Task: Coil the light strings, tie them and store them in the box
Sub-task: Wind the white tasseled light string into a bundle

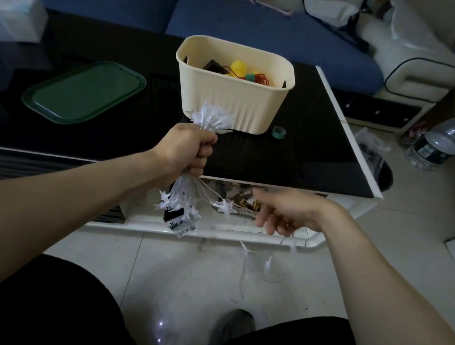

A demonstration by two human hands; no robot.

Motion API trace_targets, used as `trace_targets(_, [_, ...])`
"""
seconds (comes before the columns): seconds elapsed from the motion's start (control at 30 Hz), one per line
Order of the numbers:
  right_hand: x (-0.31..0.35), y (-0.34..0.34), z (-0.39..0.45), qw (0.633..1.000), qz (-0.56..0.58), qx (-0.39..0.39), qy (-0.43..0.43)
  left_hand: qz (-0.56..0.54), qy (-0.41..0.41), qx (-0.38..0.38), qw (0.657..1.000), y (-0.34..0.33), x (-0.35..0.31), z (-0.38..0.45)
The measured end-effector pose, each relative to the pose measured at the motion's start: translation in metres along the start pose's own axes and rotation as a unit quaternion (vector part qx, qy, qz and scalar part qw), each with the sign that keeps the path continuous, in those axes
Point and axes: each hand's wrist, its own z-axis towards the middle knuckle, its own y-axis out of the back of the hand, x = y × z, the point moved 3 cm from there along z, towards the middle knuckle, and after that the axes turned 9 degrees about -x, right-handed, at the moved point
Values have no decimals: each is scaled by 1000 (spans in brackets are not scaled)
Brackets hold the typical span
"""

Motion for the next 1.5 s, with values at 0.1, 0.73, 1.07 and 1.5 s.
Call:
trace_targets(0.1, [-3, 6, -2, 999, -20, -47, 18, 22, -18, -19, 999, 4, 1, 1])
trace_targets(0.73, [27, 17, -15, 932, 168, -262, 187, 6, -62, -5, 998, -6, 5, 0])
trace_targets(1.07, [40, -4, -16, 949, 125, -188, 222, -95, 9, -33, 995, -17, 7, -1])
trace_targets(1.5, [55, -23, -15, 949, 100, -158, 256, 11, 74, 8, 997, -28, 20, -13])
